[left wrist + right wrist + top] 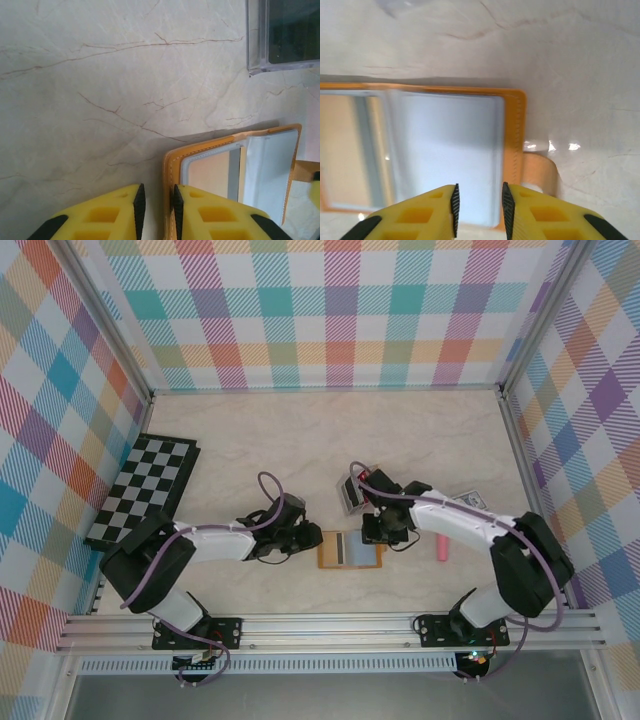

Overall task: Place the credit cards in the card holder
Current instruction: Move the card holder to the bottom-center of the table, then pick up the credit card from the storage box.

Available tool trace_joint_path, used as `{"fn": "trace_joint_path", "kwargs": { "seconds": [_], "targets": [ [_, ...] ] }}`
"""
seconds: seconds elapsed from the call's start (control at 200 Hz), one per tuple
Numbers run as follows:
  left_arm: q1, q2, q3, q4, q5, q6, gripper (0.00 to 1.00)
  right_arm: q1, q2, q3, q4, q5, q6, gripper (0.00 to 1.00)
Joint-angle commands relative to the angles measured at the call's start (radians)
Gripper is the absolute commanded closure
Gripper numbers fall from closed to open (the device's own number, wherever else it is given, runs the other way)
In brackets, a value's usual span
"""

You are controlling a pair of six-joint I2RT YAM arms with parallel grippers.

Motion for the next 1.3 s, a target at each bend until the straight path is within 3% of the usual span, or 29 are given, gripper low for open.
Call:
{"fn": "trace_joint_path", "kwargs": {
  "seconds": [0.0,0.16,0.29,0.425,0.68,0.88,1.295],
  "targets": [
    [-0.006,-0.059,0.037,-0.187,-0.069,0.029,0.69,-0.017,-0.081,0.082,-0.056,0.006,-0.043,0.65],
    [0.008,-0.090,0.142,-0.260,-0.108,0.027,0.60,-0.136,-0.135,0.127,-0.012,-0.025,-0.113,0.58],
    [0.058,-0.016,0.263,-0.279,-0.071,0.027,0.57,-0.209,0.001,0.242,-0.028,-0.101,-0.204,0.60],
    [0.113,0.093,0.370,-0.272,-0.030,-0.022,0.56,-0.204,0.159,0.392,-0.079,-0.097,-0.276,0.66],
    [0.202,0.255,0.461,-0.156,0.104,-0.112,0.55,-0.142,0.319,0.542,-0.137,0.064,-0.316,0.66],
    [0.238,0.321,0.472,-0.056,0.162,-0.181,0.53,-0.094,0.390,0.577,-0.143,0.167,-0.330,0.66],
    [0.247,0.355,0.499,-0.051,0.163,-0.198,0.50,-0.029,0.504,0.619,-0.149,0.292,-0.368,0.63]
  ]
}}
